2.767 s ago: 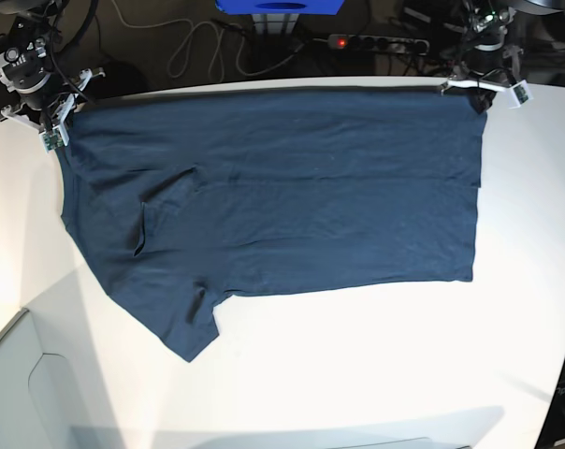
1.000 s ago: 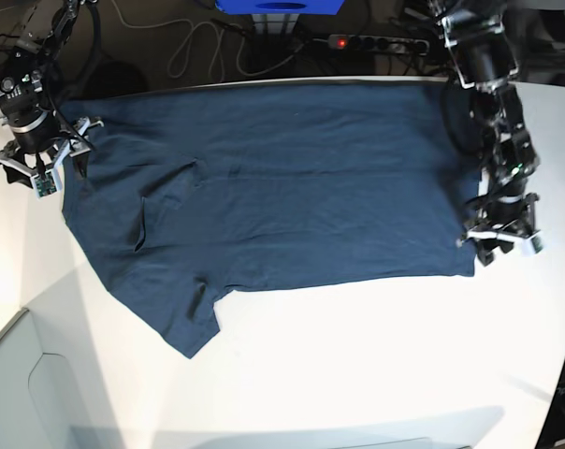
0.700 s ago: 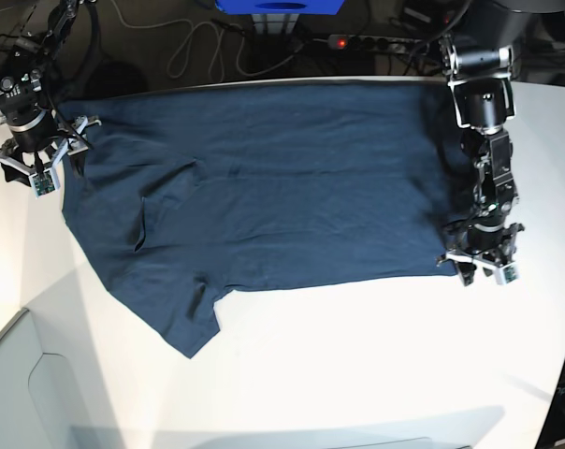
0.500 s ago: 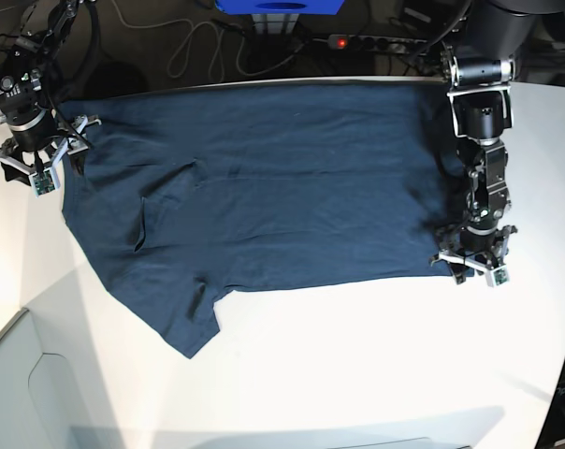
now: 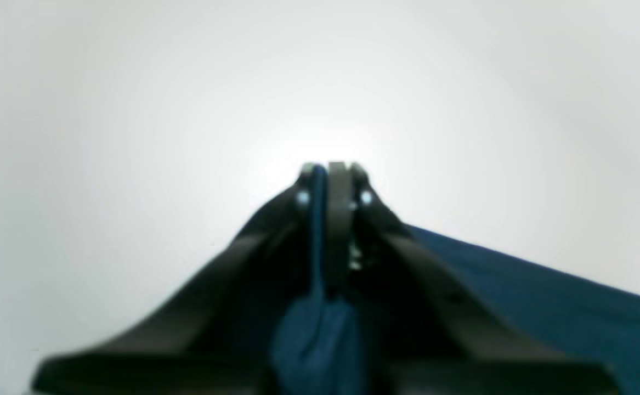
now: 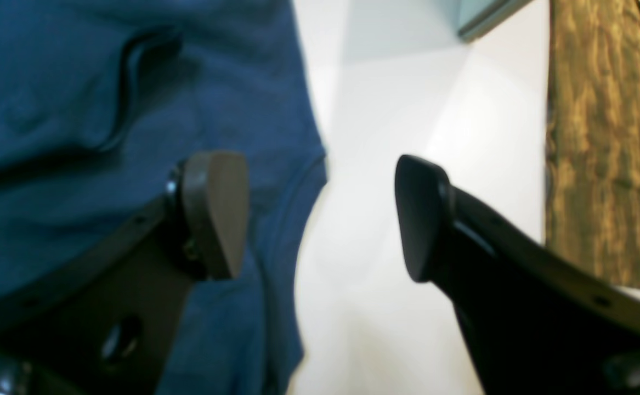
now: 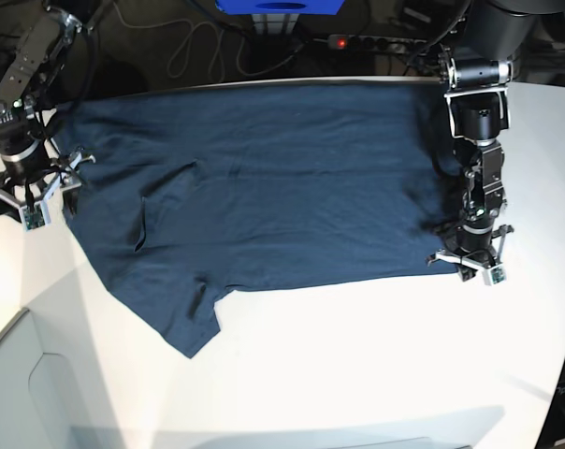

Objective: Fold the T-shirt properly
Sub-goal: 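Move the right gripper down along the shirt side to the hem, then grasp the hem corners and fold them toward the shoulder edge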

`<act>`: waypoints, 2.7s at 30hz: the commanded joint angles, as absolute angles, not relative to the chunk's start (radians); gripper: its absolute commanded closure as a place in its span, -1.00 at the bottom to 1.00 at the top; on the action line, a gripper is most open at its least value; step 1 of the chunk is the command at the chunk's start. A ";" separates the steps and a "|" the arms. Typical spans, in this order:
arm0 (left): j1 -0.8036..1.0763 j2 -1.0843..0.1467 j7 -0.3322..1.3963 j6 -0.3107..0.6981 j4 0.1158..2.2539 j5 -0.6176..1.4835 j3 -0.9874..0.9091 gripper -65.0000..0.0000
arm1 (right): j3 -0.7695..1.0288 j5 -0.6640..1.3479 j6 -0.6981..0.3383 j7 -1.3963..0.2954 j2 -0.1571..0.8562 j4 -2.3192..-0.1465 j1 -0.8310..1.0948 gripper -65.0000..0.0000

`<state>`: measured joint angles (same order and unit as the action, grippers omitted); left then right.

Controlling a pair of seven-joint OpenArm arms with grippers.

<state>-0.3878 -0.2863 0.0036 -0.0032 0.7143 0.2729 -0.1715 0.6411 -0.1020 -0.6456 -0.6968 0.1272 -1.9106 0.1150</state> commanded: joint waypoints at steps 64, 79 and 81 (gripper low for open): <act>-0.236 -0.291 0.044 -0.007 0.947 0.274 -0.176 1.00 | 0.496 -0.455 -0.503 -0.087 0.165 -0.862 -0.452 1.00; -0.070 -0.283 0.193 -0.001 1.368 0.275 -0.309 1.00 | 0.489 -0.236 -0.558 -0.208 0.142 -1.377 -0.179 1.00; -0.050 -0.283 0.193 -0.001 1.389 0.275 -0.315 1.00 | 0.489 -0.219 -0.561 -0.231 0.142 -1.431 -0.147 1.00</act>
